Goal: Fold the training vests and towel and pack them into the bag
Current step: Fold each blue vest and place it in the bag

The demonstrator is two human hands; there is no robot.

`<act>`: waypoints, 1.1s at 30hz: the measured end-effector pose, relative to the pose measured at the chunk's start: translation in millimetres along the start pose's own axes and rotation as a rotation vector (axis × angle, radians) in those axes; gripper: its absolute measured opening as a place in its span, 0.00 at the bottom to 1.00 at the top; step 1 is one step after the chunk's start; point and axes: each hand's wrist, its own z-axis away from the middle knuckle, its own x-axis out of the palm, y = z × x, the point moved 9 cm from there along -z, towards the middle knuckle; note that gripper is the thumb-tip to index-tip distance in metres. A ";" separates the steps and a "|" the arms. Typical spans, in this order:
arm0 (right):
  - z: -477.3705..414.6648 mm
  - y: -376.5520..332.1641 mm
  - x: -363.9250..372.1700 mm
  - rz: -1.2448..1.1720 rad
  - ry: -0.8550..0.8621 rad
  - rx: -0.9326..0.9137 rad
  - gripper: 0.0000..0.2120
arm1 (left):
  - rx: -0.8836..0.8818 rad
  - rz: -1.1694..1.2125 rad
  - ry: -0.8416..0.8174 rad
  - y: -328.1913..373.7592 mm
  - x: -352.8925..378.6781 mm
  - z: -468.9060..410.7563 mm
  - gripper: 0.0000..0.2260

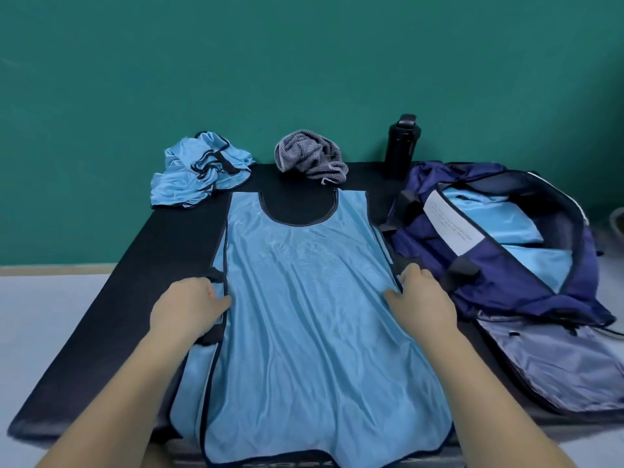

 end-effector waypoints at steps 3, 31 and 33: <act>0.2 0.0 0.7 0.015 0.009 0.005 0.14 | -0.002 0.007 -0.037 0.1 1.7 6.4 0.14; 8.3 5.8 -7.7 0.131 -0.035 -0.029 0.11 | -0.083 0.102 -0.009 -51.3 -11.4 15.6 0.15; 14.3 7.8 -6.8 0.098 -0.057 -0.025 0.09 | -0.072 0.117 0.009 -58.7 -7.4 26.6 0.15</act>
